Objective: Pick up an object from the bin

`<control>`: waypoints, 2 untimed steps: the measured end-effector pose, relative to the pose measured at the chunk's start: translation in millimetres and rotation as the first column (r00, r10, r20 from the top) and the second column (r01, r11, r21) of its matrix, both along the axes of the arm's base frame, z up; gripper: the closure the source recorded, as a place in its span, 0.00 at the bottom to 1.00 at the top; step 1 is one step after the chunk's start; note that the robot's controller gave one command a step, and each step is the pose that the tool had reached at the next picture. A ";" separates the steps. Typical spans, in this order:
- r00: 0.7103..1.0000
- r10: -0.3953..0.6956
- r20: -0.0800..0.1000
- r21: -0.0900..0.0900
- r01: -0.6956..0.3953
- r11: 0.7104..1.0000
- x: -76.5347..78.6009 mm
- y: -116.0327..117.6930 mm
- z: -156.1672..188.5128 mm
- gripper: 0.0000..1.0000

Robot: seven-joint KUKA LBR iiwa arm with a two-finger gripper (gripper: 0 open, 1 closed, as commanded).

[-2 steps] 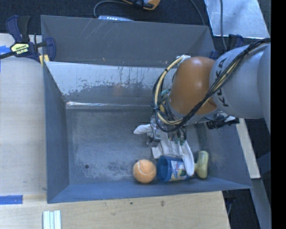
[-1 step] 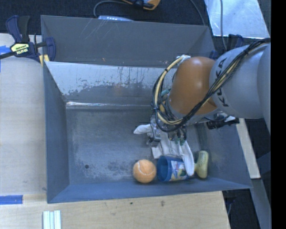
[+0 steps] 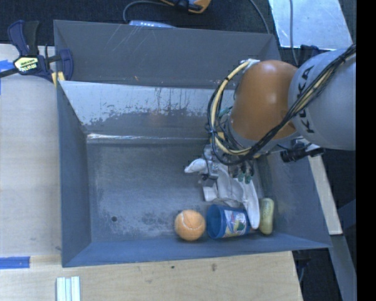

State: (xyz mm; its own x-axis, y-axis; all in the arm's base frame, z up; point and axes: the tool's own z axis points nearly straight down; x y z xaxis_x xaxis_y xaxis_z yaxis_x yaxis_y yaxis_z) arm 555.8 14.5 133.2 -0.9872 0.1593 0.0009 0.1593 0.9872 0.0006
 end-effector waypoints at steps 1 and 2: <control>0.999 0.036 0.013 0.000 -0.036 0.999 14.5 -3.9 211.3 1.00; 0.999 0.038 0.011 0.000 -0.038 0.999 15.1 -4.3 211.8 1.00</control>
Offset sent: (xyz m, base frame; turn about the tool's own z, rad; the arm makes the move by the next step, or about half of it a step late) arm 0.0000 0.0000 0.0000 0.0000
